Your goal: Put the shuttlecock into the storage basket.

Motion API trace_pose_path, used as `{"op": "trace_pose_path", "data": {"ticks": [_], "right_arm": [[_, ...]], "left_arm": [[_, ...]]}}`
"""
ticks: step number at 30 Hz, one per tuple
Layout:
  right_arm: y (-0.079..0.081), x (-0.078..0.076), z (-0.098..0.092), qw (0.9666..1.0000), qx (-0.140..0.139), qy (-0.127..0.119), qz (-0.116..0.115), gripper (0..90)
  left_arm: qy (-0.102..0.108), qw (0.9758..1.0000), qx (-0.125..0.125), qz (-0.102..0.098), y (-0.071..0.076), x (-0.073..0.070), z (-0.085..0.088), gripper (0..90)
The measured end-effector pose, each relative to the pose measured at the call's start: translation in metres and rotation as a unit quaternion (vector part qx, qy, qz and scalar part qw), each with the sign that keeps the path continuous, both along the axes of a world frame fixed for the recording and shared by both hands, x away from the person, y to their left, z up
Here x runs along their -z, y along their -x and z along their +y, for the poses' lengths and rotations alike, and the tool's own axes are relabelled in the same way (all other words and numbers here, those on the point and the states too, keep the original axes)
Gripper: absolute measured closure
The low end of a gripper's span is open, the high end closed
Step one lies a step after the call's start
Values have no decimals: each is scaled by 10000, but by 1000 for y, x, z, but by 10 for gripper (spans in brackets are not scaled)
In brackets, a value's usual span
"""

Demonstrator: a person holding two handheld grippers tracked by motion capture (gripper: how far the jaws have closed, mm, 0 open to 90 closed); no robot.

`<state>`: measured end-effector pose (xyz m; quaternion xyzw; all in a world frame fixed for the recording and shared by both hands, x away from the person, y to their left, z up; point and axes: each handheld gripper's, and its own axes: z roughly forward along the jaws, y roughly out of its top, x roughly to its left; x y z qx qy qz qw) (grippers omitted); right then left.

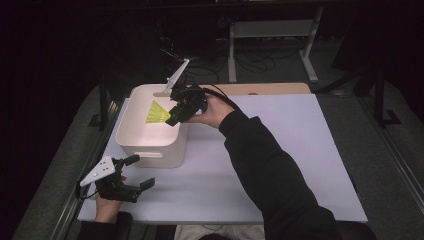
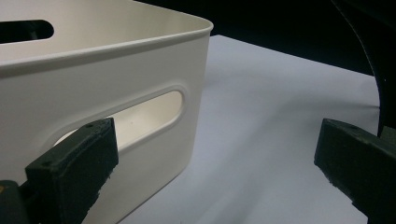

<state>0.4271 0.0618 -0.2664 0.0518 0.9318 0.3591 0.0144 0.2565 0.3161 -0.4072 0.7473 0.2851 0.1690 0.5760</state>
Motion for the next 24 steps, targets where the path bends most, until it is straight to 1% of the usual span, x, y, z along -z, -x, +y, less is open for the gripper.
{"op": "trace_pose_path", "data": {"ticks": [14, 24], "right_arm": [[0, 13, 12, 9998, -107, -16, 144, 630], [-2, 27, 17, 9996, -135, 28, 235, 630]], "left_arm": [[9, 10000, -5, -3, 0, 0, 0, 0], [18, 10000, -5, -2, 0, 0, 1, 0]]}}
